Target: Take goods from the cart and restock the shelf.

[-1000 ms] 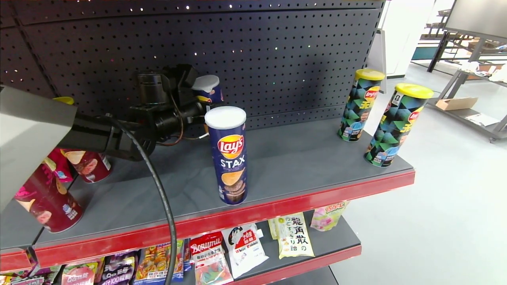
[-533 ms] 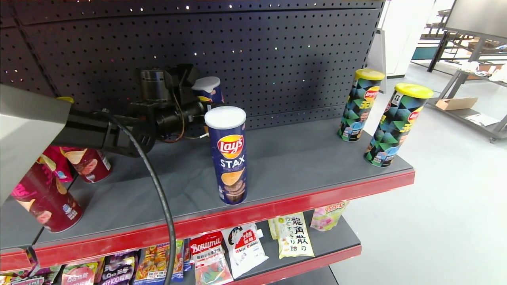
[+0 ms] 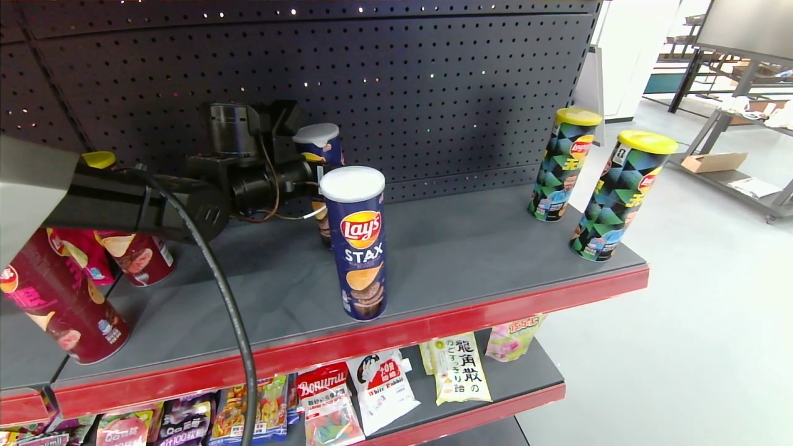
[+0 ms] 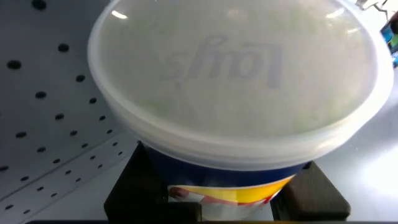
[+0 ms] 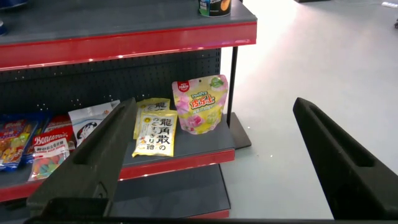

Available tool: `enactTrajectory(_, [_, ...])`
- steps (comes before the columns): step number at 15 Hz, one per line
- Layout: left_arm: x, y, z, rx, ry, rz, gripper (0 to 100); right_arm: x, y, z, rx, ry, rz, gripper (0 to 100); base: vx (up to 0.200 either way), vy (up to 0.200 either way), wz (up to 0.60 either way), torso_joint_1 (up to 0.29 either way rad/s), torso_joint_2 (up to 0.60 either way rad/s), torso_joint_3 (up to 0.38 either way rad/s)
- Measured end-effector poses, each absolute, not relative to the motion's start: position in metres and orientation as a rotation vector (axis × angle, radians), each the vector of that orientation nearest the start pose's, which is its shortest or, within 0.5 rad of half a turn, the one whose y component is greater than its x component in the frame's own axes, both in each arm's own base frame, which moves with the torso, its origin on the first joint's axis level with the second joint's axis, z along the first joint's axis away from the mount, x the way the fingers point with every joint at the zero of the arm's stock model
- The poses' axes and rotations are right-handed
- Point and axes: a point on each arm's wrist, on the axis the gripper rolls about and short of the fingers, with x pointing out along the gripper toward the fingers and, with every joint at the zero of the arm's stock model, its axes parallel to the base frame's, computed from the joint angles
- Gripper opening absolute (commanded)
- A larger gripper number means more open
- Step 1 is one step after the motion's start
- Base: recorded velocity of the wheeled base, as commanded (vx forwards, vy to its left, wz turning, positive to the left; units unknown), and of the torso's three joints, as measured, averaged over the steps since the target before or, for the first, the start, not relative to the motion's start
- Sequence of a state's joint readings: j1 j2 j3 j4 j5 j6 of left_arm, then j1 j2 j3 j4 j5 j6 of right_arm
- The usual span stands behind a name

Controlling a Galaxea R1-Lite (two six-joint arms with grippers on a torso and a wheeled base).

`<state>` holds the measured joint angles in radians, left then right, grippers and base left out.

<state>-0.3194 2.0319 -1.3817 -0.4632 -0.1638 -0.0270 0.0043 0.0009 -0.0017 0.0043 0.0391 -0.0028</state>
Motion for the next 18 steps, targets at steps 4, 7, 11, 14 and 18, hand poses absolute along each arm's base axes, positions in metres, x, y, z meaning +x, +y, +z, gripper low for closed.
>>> enactTrajectory(4, [0.396, -0.138, 0.201, -0.009, 0.205, -0.486, 0, -0.023, 0.001, 0.075, -0.003, 0.004, 0.043, 100, 0.000, 0.000, 0.00, 0.000, 0.00, 0.000])
enactTrajectory(7, [0.397, -0.141, 0.199, -0.009, 0.206, -0.493, 0, -0.023, 0.001, 0.075, -0.003, 0.004, 0.044, 100, 0.000, 0.000, 0.00, 0.000, 0.00, 0.000])
enactTrajectory(11, [0.398, -0.143, 0.197, -0.009, 0.201, -0.493, 0, -0.023, 0.001, 0.075, -0.003, 0.004, 0.043, 100, 0.000, 0.000, 0.00, 0.000, 0.00, 0.000])
enactTrajectory(14, [0.399, -0.145, 0.194, -0.010, 0.182, -0.498, 0, -0.023, 0.001, 0.075, -0.003, 0.004, 0.043, 100, 0.000, 0.000, 0.00, 0.000, 0.00, 0.000])
enactTrajectory(18, [0.399, -0.148, 0.193, -0.013, 0.161, -0.496, 0, -0.023, 0.001, 0.076, -0.003, 0.003, 0.044, 100, 0.000, 0.000, 0.00, 0.000, 0.00, 0.000])
